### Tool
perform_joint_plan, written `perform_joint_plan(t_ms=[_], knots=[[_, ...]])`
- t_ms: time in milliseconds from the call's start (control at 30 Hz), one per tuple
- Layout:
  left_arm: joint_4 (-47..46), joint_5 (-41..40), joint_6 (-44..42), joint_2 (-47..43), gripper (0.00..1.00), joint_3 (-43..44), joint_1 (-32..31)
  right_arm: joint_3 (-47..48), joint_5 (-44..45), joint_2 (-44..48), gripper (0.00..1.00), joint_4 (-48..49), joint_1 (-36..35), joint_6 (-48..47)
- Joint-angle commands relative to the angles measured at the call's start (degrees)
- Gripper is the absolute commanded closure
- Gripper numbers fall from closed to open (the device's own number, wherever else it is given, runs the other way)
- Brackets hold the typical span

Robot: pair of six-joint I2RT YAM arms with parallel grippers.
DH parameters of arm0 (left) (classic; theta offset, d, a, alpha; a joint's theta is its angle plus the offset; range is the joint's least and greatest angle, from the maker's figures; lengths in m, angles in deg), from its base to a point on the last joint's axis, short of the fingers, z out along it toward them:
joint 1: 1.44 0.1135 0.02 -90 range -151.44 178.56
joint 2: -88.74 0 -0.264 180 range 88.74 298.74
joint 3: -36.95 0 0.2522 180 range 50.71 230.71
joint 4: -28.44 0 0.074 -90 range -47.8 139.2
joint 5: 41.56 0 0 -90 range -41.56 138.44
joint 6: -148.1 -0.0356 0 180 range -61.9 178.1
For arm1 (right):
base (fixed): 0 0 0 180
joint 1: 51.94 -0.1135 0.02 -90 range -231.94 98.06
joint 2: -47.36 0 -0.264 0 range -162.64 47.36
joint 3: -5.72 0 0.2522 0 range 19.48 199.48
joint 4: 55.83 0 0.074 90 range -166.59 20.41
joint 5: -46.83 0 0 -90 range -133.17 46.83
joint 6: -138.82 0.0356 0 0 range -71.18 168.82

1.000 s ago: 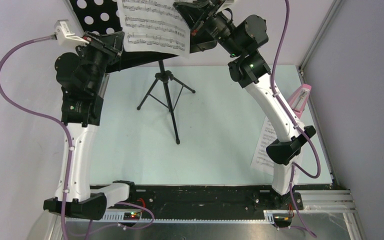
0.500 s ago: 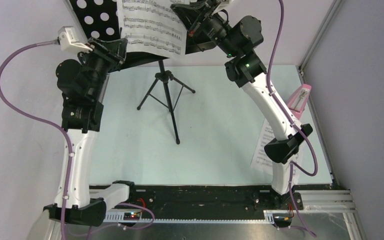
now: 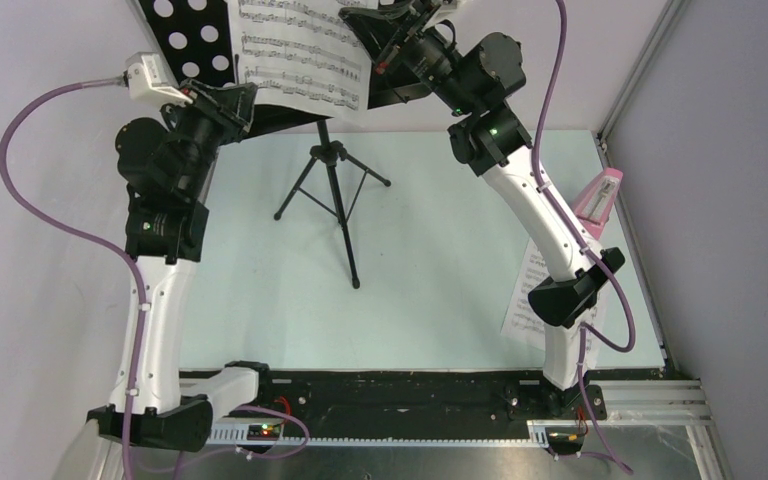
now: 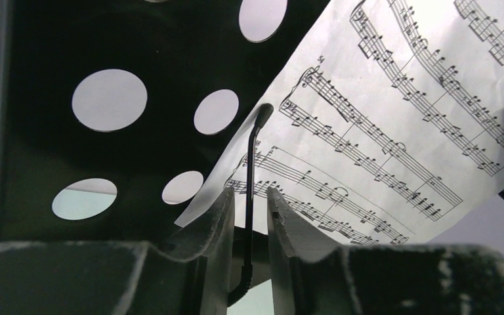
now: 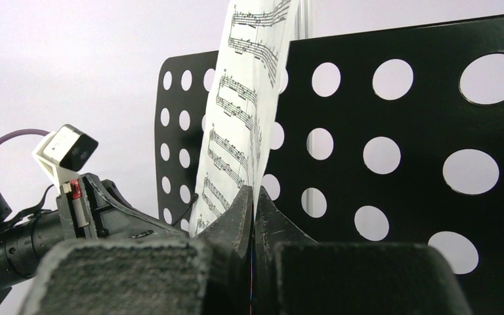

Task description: Set up the instrument practice props

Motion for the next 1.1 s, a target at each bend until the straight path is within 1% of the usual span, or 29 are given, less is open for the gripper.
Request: perform_joint_plan(t_ms=[0,33,67,133,267,367,467,600,700,1067], knots=[[-0.7,2.1,-1.6,0.7,0.74,1.7,0.5,1.7,0.2,-0.6,1.00,2.5,-0.4,-0.4],[-0.7,2.3,-1.5,1.0,0.79,1.9,0.6,1.6,0.1,-0.6,1.00,2.5,-0.4,-0.4],[-0.8,2.8,-1.5,1.1,0.80,2.0,0.7,1.7,0.1,-0.6,1.00,2.5,-0.4,-0.5],[-0.8,3.3,-1.4,1.3,0.90,2.1,0.8,1.7,0.1,-0.6,1.00,2.5,-0.4,-0.5],[-1.0,2.9,-1.7,0.6,0.99,1.5,1.0,1.8,0.3,-0.8,1.00,2.5,-0.4,-1.2],[-3.0,3.2,-2.3,-0.3,1.00,0.1,1.0,1.8,1.7,-1.0,1.00,1.6,-0.5,-2.9],[-6.8,3.9,-2.3,-1.6,1.00,-2.5,1.2,2.1,4.1,-1.5,1.00,1.4,-0.7,-5.4],[-9.9,6.4,-2.1,-2.2,1.00,-4.0,1.6,3.6,5.5,-2.7,1.00,1.9,-0.8,-8.1],[-10.1,7.0,-1.9,-2.0,1.00,-4.1,1.8,5.3,4.7,-3.8,1.00,2.4,-0.9,-8.8],[-12.2,9.4,-0.7,-1.9,1.00,-4.6,1.8,5.9,0.7,-4.4,1.00,8.3,-3.2,-12.8]])
